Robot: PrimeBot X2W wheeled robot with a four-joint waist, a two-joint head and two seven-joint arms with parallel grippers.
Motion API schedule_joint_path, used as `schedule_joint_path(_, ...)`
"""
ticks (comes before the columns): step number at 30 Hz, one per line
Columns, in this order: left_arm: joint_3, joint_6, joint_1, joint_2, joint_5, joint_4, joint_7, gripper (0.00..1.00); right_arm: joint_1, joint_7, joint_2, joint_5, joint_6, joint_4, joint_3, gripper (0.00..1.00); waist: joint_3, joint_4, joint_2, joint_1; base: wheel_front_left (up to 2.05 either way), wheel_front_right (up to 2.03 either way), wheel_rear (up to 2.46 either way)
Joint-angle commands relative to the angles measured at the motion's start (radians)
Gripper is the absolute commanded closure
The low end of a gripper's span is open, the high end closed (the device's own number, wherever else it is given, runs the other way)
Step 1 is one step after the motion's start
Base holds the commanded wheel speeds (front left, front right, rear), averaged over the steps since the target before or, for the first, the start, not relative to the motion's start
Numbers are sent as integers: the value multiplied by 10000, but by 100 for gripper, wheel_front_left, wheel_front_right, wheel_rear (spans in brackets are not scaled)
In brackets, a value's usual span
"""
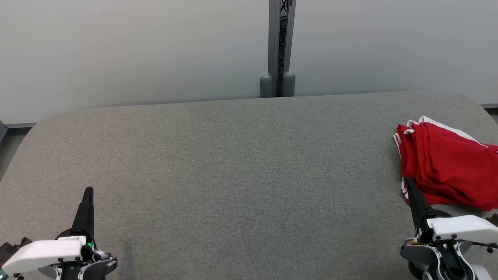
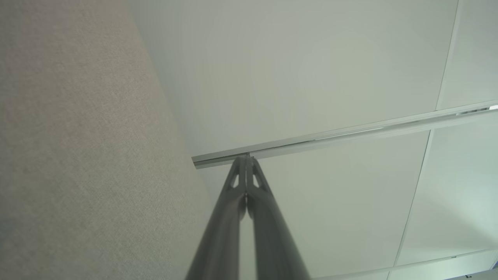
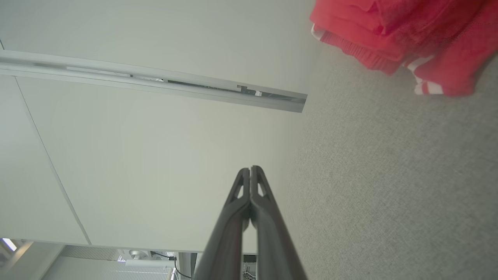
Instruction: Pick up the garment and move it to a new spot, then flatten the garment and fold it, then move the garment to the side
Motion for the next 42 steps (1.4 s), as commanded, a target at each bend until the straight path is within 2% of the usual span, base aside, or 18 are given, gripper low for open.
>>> schedule_joint_path(1,70,-44,-179,46,-160,-53,36,100,-185,66,-14,160,3,38,-70,100,14,0,0,0,0,0,0)
schedule_joint_path(20,331,-55,-507,55,-1360,-71,434,100,-586,380,108,1242,4,220,-222,100,278,-3,0,0,0,0,0)
schedule_joint_path(42,323,-55,-474,54,-1335,-63,422,100,-554,375,95,1245,2,225,-220,100,287,-3,0,0,0,0,0)
